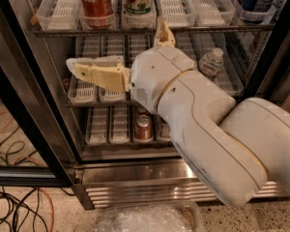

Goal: Pick coke can from top shelf of fridge

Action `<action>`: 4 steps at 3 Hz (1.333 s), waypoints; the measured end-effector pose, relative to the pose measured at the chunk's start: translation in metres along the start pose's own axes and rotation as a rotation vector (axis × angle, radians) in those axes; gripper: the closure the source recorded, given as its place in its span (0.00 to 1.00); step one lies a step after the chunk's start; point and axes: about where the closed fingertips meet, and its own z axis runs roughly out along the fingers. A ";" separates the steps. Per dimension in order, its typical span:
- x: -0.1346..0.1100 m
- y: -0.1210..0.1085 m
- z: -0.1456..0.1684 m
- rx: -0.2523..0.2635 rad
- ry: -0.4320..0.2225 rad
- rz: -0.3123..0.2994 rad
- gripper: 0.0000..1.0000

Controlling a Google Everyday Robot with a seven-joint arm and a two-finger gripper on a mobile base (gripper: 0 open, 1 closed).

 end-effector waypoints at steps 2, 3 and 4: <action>-0.006 0.009 -0.006 -0.004 -0.073 0.064 0.00; 0.001 0.018 -0.004 0.006 -0.068 0.046 0.00; 0.016 0.036 0.006 0.029 0.013 -0.039 0.00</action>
Offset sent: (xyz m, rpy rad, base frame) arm -0.0033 0.0227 -0.0113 0.1676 -0.0372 0.0130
